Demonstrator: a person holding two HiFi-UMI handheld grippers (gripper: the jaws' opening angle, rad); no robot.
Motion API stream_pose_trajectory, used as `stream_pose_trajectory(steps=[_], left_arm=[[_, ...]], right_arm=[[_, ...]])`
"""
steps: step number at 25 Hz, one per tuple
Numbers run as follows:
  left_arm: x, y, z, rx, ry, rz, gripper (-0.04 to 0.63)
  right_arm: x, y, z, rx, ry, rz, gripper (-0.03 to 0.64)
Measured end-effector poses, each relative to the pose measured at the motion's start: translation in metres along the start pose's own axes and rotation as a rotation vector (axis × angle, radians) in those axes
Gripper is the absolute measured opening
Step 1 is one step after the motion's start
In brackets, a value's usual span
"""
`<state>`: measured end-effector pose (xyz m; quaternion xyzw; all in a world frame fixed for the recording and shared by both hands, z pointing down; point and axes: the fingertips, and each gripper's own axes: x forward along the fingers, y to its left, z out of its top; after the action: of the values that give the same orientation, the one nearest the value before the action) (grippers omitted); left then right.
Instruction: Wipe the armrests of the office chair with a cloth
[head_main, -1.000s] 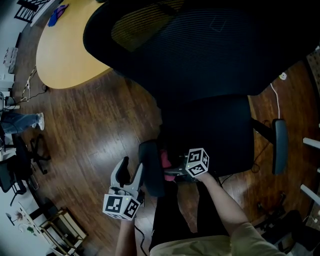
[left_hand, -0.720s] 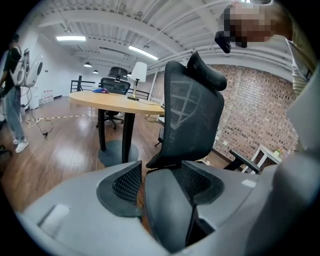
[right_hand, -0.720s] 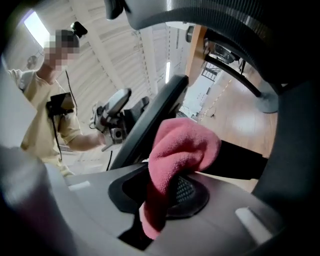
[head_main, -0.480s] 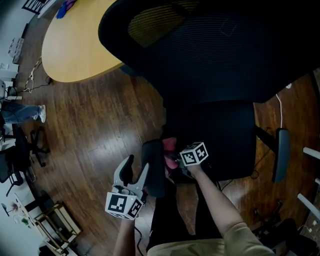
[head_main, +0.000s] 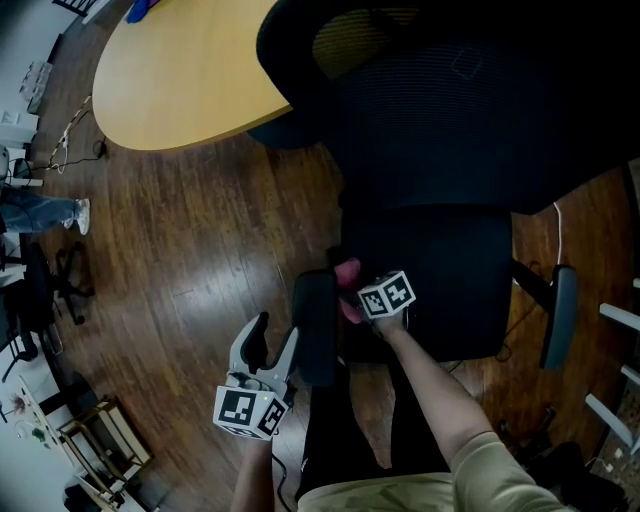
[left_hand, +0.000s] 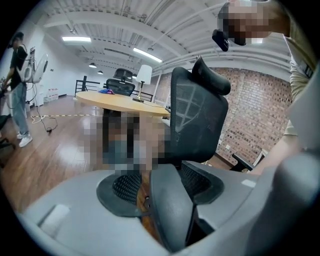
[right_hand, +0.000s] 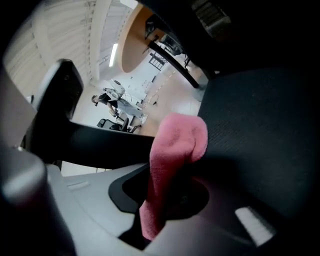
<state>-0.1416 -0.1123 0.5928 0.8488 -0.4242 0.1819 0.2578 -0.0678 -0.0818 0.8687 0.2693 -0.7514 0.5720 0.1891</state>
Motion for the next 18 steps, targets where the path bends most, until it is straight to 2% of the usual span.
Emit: stream_pose_trajectory(steps=[2, 4, 6, 8, 9, 10, 13, 16, 18], left_arm=[[-0.005, 0.004, 0.003, -0.023, -0.027, 0.01, 0.231], [-0.006, 0.005, 0.002, -0.045, -0.055, 0.025, 0.23], [-0.008, 0.005, 0.002, -0.054, -0.087, 0.048, 0.23], [-0.013, 0.007, 0.004, -0.069, -0.122, 0.059, 0.23], [-0.019, 0.01, 0.006, -0.083, -0.137, 0.064, 0.23], [-0.027, 0.015, 0.008, -0.1, -0.149, 0.068, 0.23], [-0.044, 0.037, 0.003, -0.138, -0.171, 0.079, 0.23], [-0.045, 0.072, -0.02, -0.136, -0.17, 0.125, 0.23], [-0.047, 0.092, -0.038, -0.154, -0.162, 0.159, 0.23]], right_arm=[[-0.036, -0.004, 0.008, -0.019, -0.047, -0.031, 0.061], [-0.086, -0.004, 0.022, -0.091, -0.091, -0.062, 0.061], [-0.134, 0.005, 0.041, -0.302, -0.106, -0.141, 0.061], [-0.17, 0.02, 0.062, -0.598, -0.088, -0.26, 0.061], [-0.182, 0.035, 0.074, -0.707, -0.081, -0.288, 0.063], [-0.19, 0.055, 0.087, -0.773, -0.081, -0.281, 0.063], [-0.187, 0.116, 0.123, -0.826, -0.065, -0.125, 0.063], [-0.145, 0.155, 0.154, -0.753, -0.005, 0.136, 0.063], [-0.111, 0.17, 0.171, -0.758, 0.096, 0.223, 0.063]])
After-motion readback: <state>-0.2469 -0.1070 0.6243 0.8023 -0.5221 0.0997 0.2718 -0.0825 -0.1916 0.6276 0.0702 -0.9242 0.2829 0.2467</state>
